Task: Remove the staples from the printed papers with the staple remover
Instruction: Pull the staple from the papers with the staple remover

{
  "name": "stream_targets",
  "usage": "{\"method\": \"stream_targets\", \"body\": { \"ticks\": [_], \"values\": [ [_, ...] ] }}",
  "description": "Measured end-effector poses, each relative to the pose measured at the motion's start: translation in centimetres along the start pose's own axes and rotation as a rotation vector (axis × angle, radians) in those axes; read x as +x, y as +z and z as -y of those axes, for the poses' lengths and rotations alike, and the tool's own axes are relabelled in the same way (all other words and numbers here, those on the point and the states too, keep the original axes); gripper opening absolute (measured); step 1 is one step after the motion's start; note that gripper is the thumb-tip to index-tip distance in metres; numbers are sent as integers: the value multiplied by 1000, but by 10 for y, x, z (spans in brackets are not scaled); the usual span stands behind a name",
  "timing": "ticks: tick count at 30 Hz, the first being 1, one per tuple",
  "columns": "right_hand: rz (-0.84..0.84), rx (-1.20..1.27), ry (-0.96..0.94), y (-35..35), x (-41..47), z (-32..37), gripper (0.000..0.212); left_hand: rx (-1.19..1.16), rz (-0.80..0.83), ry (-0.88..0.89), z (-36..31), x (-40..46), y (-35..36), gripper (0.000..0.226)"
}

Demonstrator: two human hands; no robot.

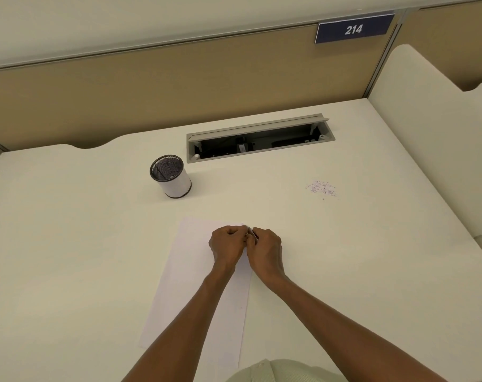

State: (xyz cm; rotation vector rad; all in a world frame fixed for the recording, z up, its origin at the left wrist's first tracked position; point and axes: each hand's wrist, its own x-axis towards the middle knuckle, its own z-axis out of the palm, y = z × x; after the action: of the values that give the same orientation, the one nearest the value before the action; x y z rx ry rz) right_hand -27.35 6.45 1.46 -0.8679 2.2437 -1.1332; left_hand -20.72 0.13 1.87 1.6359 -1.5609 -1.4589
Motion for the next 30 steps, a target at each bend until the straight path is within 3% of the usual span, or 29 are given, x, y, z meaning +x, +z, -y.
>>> {"method": "stream_targets", "body": {
  "ticks": [11, 23, 30],
  "values": [
    [-24, 145, 175, 4, 8, -1, 45, 22, 29, 71, 6, 4, 1, 23],
    [-3, 605, 522, -4, 10, 6, 27, -46, 59, 33, 13, 12, -3, 14],
    [14, 633, 557, -9, 10, 6, 26, -53, 65, 29, 17, 12, -2, 13]
  ]
}}
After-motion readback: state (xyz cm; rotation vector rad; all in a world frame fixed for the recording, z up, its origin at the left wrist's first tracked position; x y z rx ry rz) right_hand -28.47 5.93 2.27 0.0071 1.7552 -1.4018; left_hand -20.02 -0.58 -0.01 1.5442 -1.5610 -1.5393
